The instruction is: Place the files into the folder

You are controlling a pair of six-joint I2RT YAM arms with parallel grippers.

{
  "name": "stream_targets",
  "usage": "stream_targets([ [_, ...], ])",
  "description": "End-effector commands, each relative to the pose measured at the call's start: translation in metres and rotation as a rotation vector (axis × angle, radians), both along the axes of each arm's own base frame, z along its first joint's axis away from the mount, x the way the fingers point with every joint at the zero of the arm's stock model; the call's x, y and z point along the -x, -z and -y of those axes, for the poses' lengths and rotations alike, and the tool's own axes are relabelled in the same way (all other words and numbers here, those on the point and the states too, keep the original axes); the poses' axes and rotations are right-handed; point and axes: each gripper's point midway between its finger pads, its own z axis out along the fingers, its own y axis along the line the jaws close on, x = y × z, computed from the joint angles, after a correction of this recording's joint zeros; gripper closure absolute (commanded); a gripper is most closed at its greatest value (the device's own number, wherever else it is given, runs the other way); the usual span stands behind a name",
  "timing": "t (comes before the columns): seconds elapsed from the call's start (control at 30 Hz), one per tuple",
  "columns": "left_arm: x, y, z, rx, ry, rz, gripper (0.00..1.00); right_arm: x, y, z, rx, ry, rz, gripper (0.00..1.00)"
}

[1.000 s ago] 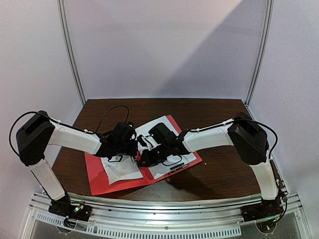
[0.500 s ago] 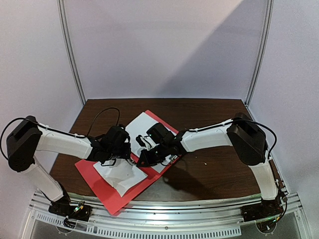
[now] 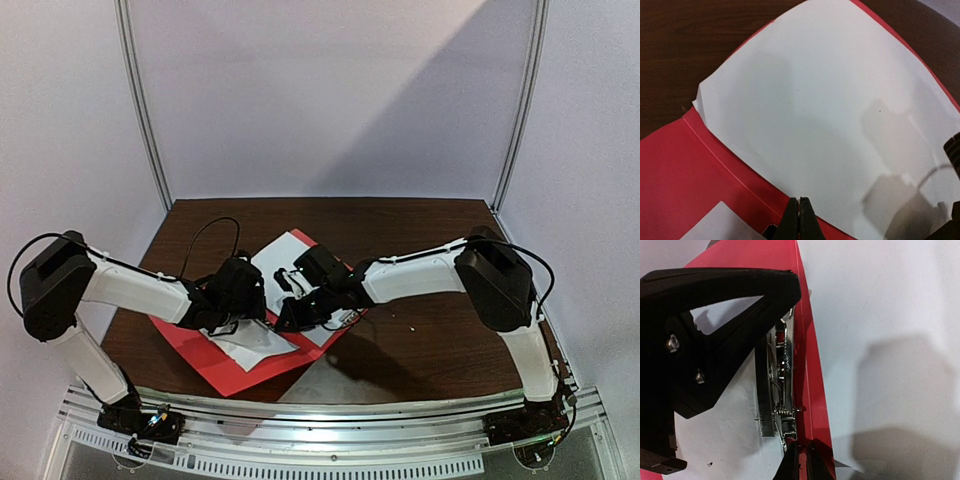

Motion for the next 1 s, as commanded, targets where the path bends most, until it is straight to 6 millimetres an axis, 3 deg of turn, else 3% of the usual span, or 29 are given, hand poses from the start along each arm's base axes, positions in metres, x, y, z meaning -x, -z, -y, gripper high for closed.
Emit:
stream_targets([
  [0.0,0.102,0.074,-0.049,-0.258,0.101,-0.407,1.0,0.033,0.161,0.129,0.596,0.105,-0.138,0.94],
  [0.13,0.094,0.044,-0.052,-0.251,0.074,-0.341,1.0,0.033,0.167,0.134,0.62,0.112,-0.138,0.94],
  [0.23,0.098,0.035,-0.055,-0.228,0.066,-0.334,1.0,0.033,0.169,0.134,0.623,0.116,-0.139,0.94],
  [0.53,0.112,0.077,-0.055,-0.193,0.07,-0.398,1.0,0.034,0.172,0.135,0.625,0.118,-0.145,0.95],
  [0.97,0.102,0.088,-0.059,-0.213,0.048,-0.354,1.0,0.035,0.171,0.134,0.62,0.113,-0.146,0.95],
])
